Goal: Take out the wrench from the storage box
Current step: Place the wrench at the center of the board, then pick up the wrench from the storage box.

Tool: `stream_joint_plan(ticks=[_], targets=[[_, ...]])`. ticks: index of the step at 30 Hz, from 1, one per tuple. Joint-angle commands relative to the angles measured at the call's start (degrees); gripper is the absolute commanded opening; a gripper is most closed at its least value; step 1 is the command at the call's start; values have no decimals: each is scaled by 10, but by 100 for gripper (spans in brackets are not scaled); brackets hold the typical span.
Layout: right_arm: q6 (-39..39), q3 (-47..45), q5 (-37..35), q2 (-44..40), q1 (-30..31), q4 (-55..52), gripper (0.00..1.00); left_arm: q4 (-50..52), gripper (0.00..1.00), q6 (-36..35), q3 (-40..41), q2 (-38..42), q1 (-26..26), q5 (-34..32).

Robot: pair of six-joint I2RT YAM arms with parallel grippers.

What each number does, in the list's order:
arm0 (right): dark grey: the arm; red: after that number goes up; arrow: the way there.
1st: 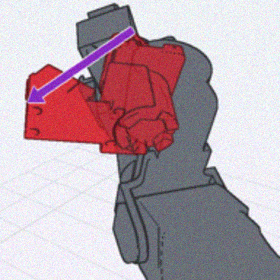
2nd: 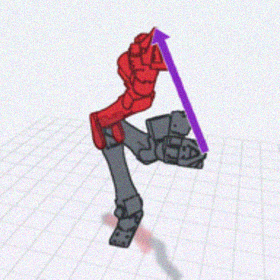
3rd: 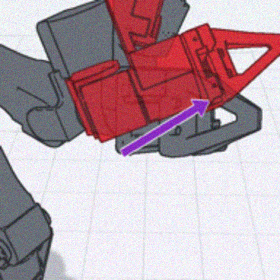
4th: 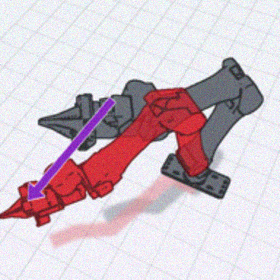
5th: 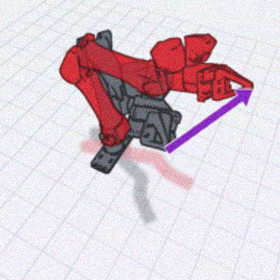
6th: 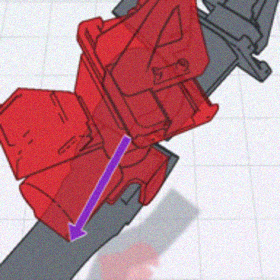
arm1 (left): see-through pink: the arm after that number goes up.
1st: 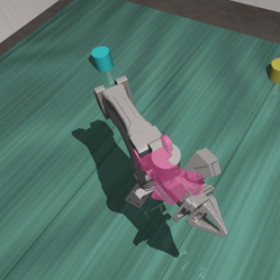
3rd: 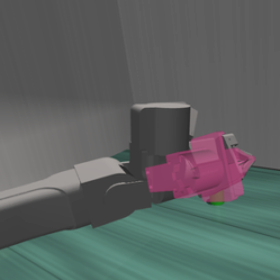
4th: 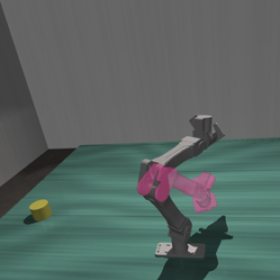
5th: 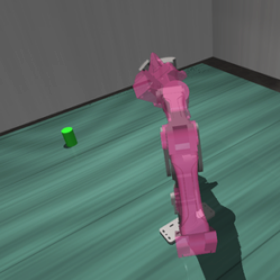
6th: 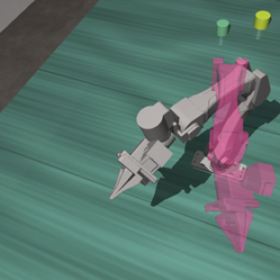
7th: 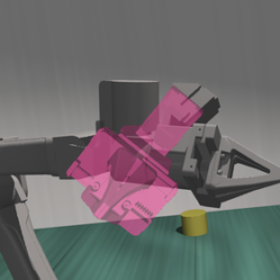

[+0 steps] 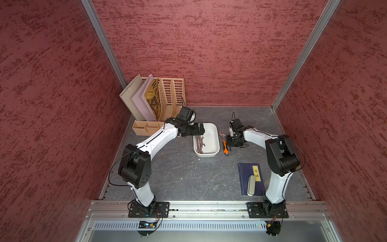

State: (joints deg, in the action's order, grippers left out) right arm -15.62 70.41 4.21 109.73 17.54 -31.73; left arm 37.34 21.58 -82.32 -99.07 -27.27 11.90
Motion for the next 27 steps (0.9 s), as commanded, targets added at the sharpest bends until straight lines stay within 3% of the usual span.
stream_joint_plan(ticks=[1,9,14,21,27], targets=[[6,-1,-35,-9,-7,-31,21,0,100,5,-9,6,5,-4],[1,31,-34,-61,0,-77,23,0,100,24,25,35,25,10],[-18,77,-31,-87,46,-105,24,4,100,27,52,59,38,-1],[-30,212,-14,2,139,-133,25,5,100,21,73,74,52,-12],[-20,320,10,101,176,-158,26,5,100,11,81,79,56,-20]])
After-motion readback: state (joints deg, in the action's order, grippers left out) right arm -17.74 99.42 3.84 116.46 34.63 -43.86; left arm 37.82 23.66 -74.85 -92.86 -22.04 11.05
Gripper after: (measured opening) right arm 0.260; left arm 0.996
